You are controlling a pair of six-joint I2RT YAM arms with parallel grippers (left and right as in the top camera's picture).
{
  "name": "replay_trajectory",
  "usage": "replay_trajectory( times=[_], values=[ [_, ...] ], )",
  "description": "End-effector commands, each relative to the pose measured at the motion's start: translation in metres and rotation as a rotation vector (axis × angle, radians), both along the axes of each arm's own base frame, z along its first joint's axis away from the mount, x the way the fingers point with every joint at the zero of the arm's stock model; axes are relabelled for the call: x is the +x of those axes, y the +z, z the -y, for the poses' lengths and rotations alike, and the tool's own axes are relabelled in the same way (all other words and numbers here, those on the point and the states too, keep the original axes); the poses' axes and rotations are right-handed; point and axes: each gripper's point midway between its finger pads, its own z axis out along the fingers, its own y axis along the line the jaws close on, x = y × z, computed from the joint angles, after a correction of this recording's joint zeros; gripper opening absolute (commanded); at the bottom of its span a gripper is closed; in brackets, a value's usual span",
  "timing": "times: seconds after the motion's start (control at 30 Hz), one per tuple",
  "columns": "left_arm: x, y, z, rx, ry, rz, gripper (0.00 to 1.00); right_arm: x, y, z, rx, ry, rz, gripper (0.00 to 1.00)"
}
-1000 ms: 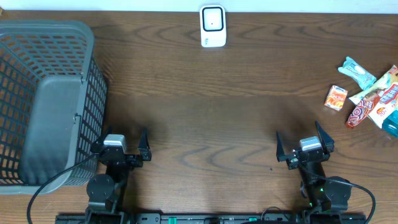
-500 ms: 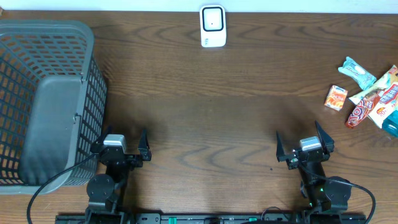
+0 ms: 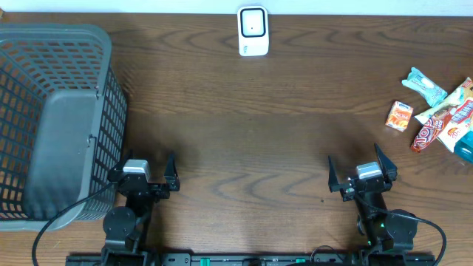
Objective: Scan the item barcode
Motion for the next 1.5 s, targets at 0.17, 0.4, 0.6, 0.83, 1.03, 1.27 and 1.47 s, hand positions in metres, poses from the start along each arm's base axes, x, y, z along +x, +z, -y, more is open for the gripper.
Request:
replay_trajectory(
  times=[0.17, 0.4, 0.6, 0.83, 1.03, 1.27, 1.47],
  values=[
    [-0.001, -0.015, -0.001, 0.001, 0.009, -0.045, 0.98, 0.0, 0.0, 0.0, -0.032, -0.004, 0.007, 0.99],
    [-0.001, -0.015, -0.001, 0.001, 0.009, -0.045, 0.98, 0.0, 0.005, 0.0, -0.044, -0.004, 0.03, 0.99],
    [-0.001, -0.015, -0.001, 0.001, 0.009, -0.045, 0.98, 0.0, 0.012, 0.0, -0.059, -0.004, 0.064, 0.99],
    [-0.001, -0.015, -0.001, 0.001, 0.009, -0.045, 0.98, 0.002, -0.002, 0.013, 0.077, -0.088, -0.021, 0.99],
    [-0.001, -0.015, -0.001, 0.001, 0.009, -0.045, 0.98, 0.002, -0.003, 0.013, 0.077, -0.089, -0.022, 0.99],
    [-0.001, -0.015, -0.001, 0.001, 0.009, -0.045, 0.98, 0.002, -0.003, 0.013, 0.08, -0.088, -0.022, 0.99],
    [-0.001, -0.015, -0.001, 0.001, 0.009, -0.045, 0.98, 0.002, -0.002, 0.012, 0.096, -0.082, -0.023, 0.99]
  ],
)
